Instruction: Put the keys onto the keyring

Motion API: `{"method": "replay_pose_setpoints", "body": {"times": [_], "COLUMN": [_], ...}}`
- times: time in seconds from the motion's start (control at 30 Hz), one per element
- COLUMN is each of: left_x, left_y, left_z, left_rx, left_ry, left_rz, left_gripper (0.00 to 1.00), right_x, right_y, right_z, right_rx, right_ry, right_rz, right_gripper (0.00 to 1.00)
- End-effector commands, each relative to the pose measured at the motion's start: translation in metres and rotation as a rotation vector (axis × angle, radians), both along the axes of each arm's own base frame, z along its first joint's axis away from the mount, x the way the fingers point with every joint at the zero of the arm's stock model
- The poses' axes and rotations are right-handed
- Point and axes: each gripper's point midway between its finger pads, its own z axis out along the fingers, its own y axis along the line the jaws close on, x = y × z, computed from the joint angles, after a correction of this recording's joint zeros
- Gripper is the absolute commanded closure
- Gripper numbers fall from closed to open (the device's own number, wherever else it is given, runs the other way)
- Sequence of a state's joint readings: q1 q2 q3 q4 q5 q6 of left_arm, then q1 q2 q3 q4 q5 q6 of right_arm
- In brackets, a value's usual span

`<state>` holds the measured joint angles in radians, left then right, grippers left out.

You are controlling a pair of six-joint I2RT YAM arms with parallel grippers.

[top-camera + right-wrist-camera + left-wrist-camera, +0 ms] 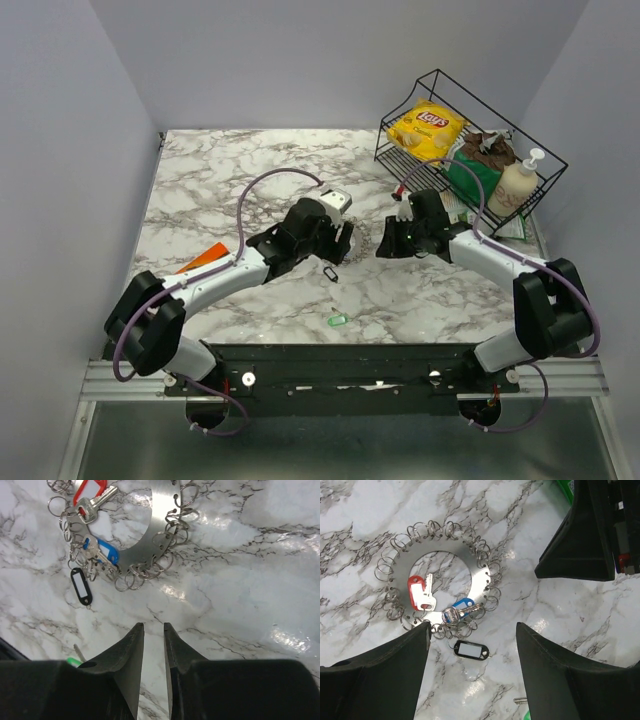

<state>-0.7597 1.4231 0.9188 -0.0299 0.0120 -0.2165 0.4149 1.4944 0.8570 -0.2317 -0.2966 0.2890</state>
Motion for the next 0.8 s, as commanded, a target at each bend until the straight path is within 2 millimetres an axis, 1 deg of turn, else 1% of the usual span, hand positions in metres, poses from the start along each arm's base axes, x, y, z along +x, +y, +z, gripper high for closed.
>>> {"method": "replay_pose_setpoints", "body": {"times": [0.0, 0.03, 0.1, 0.13, 0.17, 0.2, 0.23, 0.27, 0.3, 0.33, 0.37, 0.4, 0.43, 0.47, 0.5, 0.53, 0.6, 0.63, 0.67, 0.73, 0.77], "left_x": [0.004, 0.005, 0.007, 0.006, 0.011, 0.012, 0.009, 0.016, 0.017, 0.013, 0.015, 0.022, 0.023, 0.023, 0.027, 0.026, 0.025, 0.026, 0.026, 0.025, 0.026], "left_y": [0.004, 0.008, 0.011, 0.014, 0.021, 0.025, 0.028, 0.037, 0.042, 0.043, 0.05, 0.063, 0.068, 0.069, 0.079, 0.081, 0.08, 0.082, 0.082, 0.081, 0.081], "left_z": [-0.002, -0.003, 0.003, 0.001, 0.001, 0.005, 0.001, 0.003, 0.008, 0.005, 0.005, 0.006, 0.01, 0.014, 0.018, 0.017, 0.021, 0.023, 0.022, 0.02, 0.02], "left_rx": [0.08, 0.074, 0.038, 0.031, 0.016, -0.013, -0.03, -0.06, -0.091, -0.136, -0.163, -0.191, -0.239, -0.271, -0.297, -0.316, -0.354, -0.364, -0.37, -0.382, -0.388], "left_ry": [-0.036, -0.036, -0.038, -0.026, -0.02, -0.006, 0.018, 0.031, 0.041, 0.086, 0.105, 0.117, 0.127, 0.139, 0.139, 0.152, 0.17, 0.171, 0.176, 0.19, 0.192], "left_rz": [0.015, 0.031, 0.06, 0.063, 0.085, 0.106, 0.099, 0.126, 0.135, 0.131, 0.148, 0.185, 0.207, 0.198, 0.221, 0.221, 0.207, 0.21, 0.21, 0.198, 0.2], "left_gripper": [0.23, 0.23, 0.23, 0.23, 0.23, 0.23, 0.23, 0.23, 0.22, 0.23, 0.22, 0.22, 0.22, 0.22, 0.21, 0.21, 0.2, 0.2, 0.2, 0.19, 0.19], "right_x": [-0.013, -0.013, -0.012, -0.014, -0.009, -0.008, -0.01, -0.009, -0.007, -0.007, -0.008, -0.009, -0.007, -0.007, -0.007, -0.005, -0.004, -0.005, 0.0, -0.001, 0.002], "right_y": [0.026, 0.03, 0.029, 0.027, 0.02, 0.024, 0.022, 0.024, 0.027, 0.028, 0.032, 0.034, 0.038, 0.04, 0.042, 0.044, 0.047, 0.045, 0.045, 0.047, 0.047], "right_z": [0.014, 0.017, 0.015, 0.012, 0.009, 0.011, 0.008, 0.006, 0.009, 0.008, 0.007, -0.001, 0.002, -0.001, -0.009, -0.009, -0.01, -0.016, -0.013, -0.019, -0.018], "right_rx": [0.17, 0.188, 0.141, 0.108, 0.042, 0.014, -0.021, -0.069, -0.094, -0.127, -0.192, -0.237, -0.267, -0.34, -0.384, -0.418, -0.494, -0.534, -0.568, -0.611, -0.637], "right_ry": [0.047, 0.033, 0.001, -0.003, -0.035, -0.053, -0.05, -0.072, -0.091, -0.1, -0.13, -0.128, -0.141, -0.172, -0.173, -0.186, -0.224, -0.217, -0.245, -0.243, -0.26], "right_rz": [0.08, 0.101, 0.108, 0.115, 0.104, 0.115, 0.117, 0.128, 0.136, 0.145, 0.158, 0.172, 0.184, 0.202, 0.216, 0.224, 0.256, 0.265, 0.275, 0.312, 0.322], "right_gripper": [0.69, 0.68, 0.68, 0.66, 0.65, 0.63, 0.58, 0.57, 0.55, 0.52, 0.51, 0.49, 0.45, 0.45, 0.43, 0.38, 0.35, 0.32, 0.32, 0.32, 0.32]}}
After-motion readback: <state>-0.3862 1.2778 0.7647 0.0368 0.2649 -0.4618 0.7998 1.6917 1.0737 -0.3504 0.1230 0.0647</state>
